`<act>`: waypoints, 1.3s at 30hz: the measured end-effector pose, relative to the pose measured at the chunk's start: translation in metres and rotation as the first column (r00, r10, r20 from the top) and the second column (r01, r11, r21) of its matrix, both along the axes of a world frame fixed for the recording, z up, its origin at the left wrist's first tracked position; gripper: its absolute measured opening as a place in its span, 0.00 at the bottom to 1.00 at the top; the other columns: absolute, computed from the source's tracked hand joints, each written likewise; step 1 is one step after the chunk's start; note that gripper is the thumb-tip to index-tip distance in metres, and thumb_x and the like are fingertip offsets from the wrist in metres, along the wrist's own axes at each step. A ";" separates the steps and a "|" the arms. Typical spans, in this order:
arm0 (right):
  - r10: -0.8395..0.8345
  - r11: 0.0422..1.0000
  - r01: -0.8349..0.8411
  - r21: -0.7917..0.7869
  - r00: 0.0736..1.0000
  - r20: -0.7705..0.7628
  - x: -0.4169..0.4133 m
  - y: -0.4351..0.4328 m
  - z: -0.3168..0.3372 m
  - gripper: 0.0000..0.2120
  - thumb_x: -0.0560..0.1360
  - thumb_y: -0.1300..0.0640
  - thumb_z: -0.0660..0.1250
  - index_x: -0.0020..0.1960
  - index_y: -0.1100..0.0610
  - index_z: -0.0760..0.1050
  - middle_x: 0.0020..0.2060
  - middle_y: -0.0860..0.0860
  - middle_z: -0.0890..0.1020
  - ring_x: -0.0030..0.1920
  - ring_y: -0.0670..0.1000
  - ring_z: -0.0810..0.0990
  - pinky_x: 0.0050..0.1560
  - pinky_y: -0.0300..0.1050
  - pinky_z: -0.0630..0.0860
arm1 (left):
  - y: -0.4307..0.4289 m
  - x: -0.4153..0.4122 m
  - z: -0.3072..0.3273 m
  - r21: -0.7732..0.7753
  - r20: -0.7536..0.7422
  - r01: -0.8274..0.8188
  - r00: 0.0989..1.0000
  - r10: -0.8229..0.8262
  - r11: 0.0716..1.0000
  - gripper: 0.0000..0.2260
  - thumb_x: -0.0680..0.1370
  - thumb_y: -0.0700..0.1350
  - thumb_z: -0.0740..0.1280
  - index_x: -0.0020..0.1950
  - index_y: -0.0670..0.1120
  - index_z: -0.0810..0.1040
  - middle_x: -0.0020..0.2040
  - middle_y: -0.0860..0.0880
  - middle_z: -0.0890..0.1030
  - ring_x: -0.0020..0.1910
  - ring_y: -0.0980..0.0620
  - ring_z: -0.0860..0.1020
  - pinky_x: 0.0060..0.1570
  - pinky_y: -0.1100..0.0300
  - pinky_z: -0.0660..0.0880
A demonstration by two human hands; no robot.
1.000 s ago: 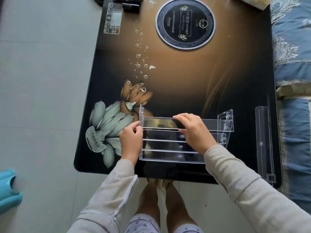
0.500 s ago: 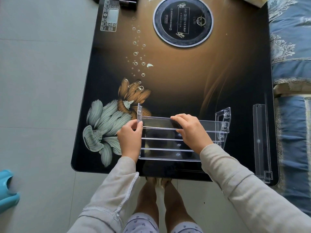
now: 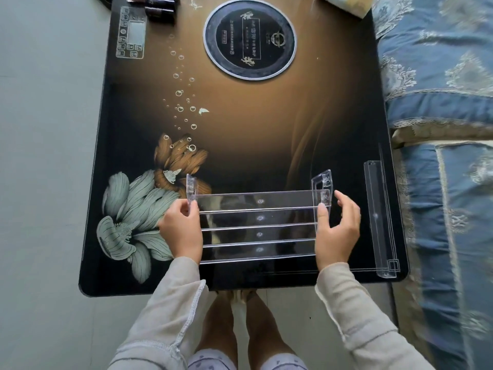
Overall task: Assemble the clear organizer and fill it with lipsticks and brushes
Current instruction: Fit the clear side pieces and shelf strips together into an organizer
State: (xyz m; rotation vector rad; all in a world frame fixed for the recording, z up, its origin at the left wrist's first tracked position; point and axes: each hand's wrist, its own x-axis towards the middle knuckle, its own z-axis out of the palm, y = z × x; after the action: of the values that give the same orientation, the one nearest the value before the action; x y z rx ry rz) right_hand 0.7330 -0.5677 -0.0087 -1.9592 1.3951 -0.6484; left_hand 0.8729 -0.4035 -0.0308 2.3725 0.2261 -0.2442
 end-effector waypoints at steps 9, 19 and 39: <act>-0.201 0.938 0.213 0.272 0.977 -0.071 0.006 -0.029 -0.005 0.11 0.74 0.63 0.64 0.55 0.63 0.79 0.47 0.60 0.83 0.43 0.48 0.76 0.48 0.36 0.70 | 0.002 0.001 0.000 0.017 -0.006 0.031 0.999 -0.031 0.999 0.08 0.75 0.42 0.66 0.44 0.38 0.81 0.41 0.40 0.83 0.37 0.48 0.72 0.40 0.61 0.64; -0.103 0.966 0.132 0.222 0.985 -0.138 0.003 -0.034 -0.008 0.12 0.75 0.61 0.65 0.56 0.65 0.79 0.50 0.61 0.83 0.52 0.57 0.80 0.53 0.37 0.69 | 0.002 0.001 0.001 0.038 -0.007 0.043 0.999 -0.043 0.998 0.09 0.75 0.43 0.66 0.44 0.38 0.81 0.41 0.39 0.84 0.37 0.47 0.72 0.42 0.61 0.64; -0.106 0.964 0.144 0.225 0.979 -0.171 0.010 -0.039 -0.010 0.11 0.74 0.64 0.64 0.53 0.64 0.80 0.47 0.61 0.84 0.43 0.49 0.76 0.44 0.30 0.67 | 0.004 -0.003 0.003 -0.016 0.022 0.047 0.999 -0.047 0.999 0.11 0.76 0.43 0.64 0.47 0.38 0.82 0.41 0.40 0.84 0.38 0.48 0.73 0.43 0.61 0.66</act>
State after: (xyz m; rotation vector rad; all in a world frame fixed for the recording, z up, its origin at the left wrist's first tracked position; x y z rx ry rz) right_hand 0.7427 -0.6062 -0.0190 -1.7746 1.6238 -0.3676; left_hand 0.8703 -0.3996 -0.0274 2.3649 0.1578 -0.2414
